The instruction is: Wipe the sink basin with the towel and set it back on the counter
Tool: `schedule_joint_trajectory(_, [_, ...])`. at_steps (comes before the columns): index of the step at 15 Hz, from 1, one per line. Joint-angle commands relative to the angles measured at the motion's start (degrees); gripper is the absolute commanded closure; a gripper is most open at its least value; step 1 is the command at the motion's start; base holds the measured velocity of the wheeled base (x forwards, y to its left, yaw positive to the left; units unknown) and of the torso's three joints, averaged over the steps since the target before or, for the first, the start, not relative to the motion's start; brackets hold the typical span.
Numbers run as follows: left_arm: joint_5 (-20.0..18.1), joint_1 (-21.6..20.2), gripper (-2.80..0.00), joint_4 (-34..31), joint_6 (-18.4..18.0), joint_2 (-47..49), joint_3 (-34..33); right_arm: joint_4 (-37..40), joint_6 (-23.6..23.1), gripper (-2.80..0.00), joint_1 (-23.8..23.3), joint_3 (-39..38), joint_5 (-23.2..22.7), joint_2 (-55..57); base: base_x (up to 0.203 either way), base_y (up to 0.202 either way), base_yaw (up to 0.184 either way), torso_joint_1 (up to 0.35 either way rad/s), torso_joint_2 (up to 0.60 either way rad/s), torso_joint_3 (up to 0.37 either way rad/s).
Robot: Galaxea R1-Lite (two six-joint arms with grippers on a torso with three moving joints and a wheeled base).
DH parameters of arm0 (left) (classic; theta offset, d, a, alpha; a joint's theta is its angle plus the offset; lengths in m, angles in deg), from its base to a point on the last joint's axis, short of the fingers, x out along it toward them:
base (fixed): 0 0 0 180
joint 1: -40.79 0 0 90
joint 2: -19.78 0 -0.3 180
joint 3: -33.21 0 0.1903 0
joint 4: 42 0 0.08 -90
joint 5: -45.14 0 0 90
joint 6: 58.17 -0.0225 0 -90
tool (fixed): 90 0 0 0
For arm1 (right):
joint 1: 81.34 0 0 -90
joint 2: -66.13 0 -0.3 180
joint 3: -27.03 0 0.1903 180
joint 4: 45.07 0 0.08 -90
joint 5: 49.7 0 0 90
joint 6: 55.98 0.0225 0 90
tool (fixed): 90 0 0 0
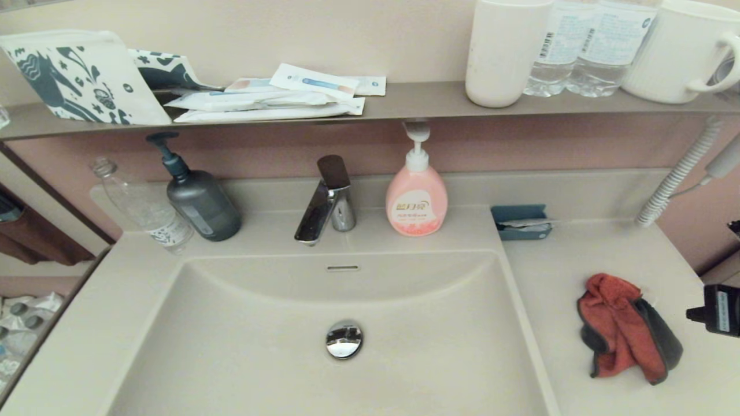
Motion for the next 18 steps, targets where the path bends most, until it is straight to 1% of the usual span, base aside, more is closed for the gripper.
schedule_joint_trajectory(1, [0.02, -0.01, 0.0, 0.01, 0.07, 0.07, 0.01, 1.48, 0.07, 0.0, 0.08, -0.01, -0.18, -5.5, 0.0, 0.0, 0.0, 0.0, 0.0, 0.0])
schedule_joint_trajectory(5, [0.02, -0.03, 0.0, 0.01, 0.05, 0.07, 0.0, 9.61, -0.1, 0.0, 0.46, 0.3, -1.19, -19.28, 0.0, 0.0, 0.0, 0.0, 0.0, 0.0])
schedule_joint_trajectory(10, [0.02, -0.01, 0.0, 0.01, 0.04, 0.07, -0.02, 21.9, -2.52, 0.0, 0.39, 0.54, 0.86, -41.23, 0.0, 0.0, 0.0, 0.0, 0.0, 0.0])
schedule_joint_trajectory(14, [0.02, -0.01, 0.0, 0.01, 0.07, 0.07, -0.02, 30.59, -4.89, 0.0, 1.09, 0.59, 1.37, -51.72, 0.0, 0.0, 0.0, 0.0, 0.0, 0.0])
schedule_joint_trajectory(16, [0.02, -0.01, 0.0, 0.01, 0.07, 0.07, -0.02, 34.47, -5.1, 0.0, 5.5, 0.76, 2.01, -55.44, 0.0, 0.0, 0.0, 0.0, 0.0, 0.0])
schedule_joint_trajectory(18, [0.02, -0.07, 0.0, 0.01, 0.07, 0.07, -0.02, 36.39, -4.75, 0.0, 7.99, 0.54, 4.86, -58.69, 0.0, 0.0, 0.0, 0.0, 0.0, 0.0])
